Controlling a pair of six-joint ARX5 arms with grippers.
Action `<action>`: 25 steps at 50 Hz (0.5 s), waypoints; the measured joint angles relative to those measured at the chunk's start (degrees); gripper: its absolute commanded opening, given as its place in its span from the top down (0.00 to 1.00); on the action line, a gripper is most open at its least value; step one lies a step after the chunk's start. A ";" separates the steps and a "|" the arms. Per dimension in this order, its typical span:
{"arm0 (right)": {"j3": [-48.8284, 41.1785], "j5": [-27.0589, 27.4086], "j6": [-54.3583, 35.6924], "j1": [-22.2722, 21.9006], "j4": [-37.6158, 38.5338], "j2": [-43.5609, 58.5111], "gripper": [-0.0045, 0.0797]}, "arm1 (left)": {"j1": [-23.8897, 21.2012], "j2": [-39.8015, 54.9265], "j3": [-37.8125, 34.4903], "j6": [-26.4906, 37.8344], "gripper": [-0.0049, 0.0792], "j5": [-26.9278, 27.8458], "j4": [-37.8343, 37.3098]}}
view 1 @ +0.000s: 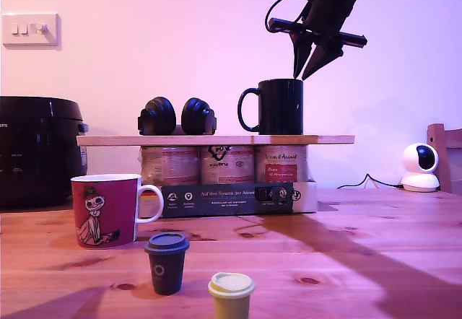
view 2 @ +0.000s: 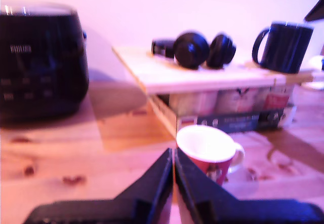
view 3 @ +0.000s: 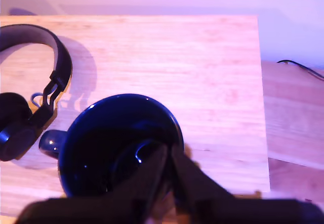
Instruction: Pick up the blue coffee cup and place it on the shelf behind you
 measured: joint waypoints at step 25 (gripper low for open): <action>0.63 2.71 -5.81 0.02 -2.01 -10.67 0.96 | 0.00 0.00 0.00 0.00 0.97 0.00 -9.18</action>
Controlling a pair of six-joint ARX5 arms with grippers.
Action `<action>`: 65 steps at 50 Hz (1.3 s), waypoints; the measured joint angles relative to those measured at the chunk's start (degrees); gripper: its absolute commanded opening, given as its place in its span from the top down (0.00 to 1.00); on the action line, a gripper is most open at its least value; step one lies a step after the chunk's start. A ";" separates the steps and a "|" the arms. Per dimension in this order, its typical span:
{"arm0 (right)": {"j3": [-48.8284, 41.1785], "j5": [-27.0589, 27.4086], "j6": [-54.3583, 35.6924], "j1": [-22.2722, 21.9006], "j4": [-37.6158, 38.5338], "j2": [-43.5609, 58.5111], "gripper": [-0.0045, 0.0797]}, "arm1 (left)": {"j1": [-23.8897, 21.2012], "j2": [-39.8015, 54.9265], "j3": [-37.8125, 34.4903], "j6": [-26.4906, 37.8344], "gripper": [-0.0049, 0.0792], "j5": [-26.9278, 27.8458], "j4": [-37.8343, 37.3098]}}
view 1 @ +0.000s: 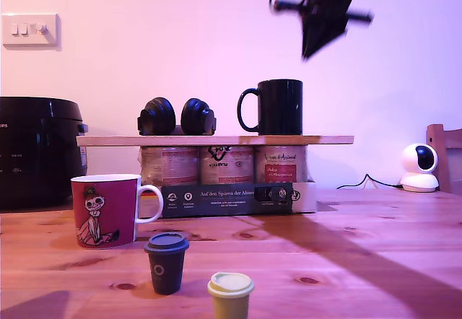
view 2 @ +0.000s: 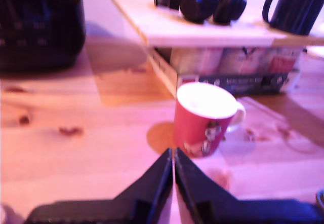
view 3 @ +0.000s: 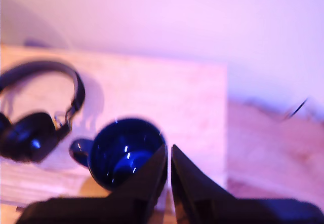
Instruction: Pick up the blue coffee cup and place it on the shelf behind you
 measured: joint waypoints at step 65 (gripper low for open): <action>0.20 -3.28 1.42 -0.87 14.56 -4.92 0.96 | 0.00 0.00 0.13 0.00 0.97 -0.02 -7.23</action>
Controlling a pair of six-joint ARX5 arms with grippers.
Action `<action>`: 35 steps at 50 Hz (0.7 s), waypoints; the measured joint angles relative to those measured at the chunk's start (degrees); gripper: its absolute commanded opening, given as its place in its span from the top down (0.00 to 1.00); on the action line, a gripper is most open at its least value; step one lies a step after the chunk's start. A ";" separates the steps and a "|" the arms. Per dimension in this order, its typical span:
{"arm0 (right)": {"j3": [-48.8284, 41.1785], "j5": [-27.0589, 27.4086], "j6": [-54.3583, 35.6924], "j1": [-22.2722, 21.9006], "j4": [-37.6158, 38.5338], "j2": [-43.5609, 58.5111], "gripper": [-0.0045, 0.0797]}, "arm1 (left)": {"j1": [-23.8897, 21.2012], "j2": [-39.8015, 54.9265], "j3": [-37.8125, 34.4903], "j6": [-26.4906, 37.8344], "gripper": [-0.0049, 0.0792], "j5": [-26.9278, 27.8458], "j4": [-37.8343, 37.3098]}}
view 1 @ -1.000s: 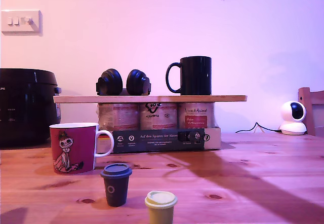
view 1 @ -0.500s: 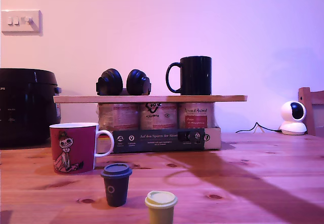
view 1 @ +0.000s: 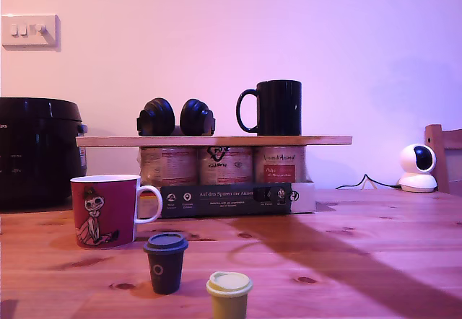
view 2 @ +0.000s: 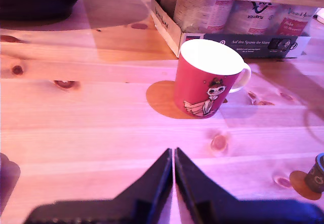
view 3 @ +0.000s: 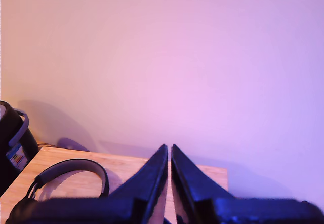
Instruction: Pick up the blue coffee cup and place it on the shelf behind you
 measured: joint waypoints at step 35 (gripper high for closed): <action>-40.65 -1.44 -0.02 -6.82 26.58 -17.68 0.96 | 0.00 0.00 0.00 0.00 0.97 0.00 -0.04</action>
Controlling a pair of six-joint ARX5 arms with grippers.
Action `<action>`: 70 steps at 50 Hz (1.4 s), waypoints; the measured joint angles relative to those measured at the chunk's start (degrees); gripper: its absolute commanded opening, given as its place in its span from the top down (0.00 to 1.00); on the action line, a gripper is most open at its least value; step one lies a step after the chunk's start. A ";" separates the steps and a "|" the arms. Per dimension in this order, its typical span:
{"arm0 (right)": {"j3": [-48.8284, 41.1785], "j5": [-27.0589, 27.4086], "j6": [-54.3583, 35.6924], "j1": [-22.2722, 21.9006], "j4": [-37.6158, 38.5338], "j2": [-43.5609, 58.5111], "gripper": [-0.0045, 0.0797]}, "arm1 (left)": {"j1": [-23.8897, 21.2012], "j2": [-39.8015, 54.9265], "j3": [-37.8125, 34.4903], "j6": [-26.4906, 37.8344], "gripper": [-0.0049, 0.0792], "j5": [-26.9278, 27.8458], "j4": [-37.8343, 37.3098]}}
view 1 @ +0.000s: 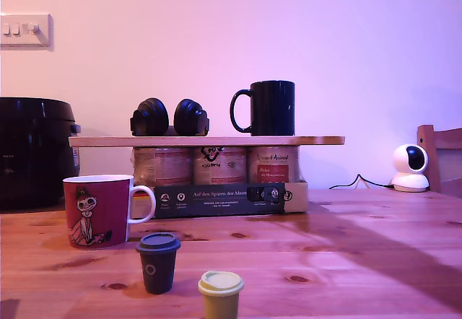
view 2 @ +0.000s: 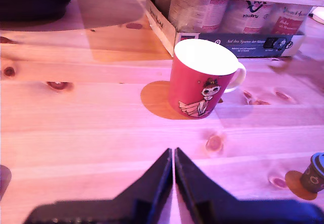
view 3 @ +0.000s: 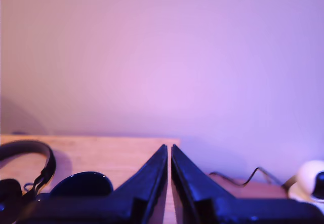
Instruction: Pick up the blue coffee cup and place it on the shelf behind you
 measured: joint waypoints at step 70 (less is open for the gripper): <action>-60.30 7.65 -4.42 4.96 12.11 -59.54 0.96 | 0.00 0.00 0.02 0.00 0.97 0.00 -0.11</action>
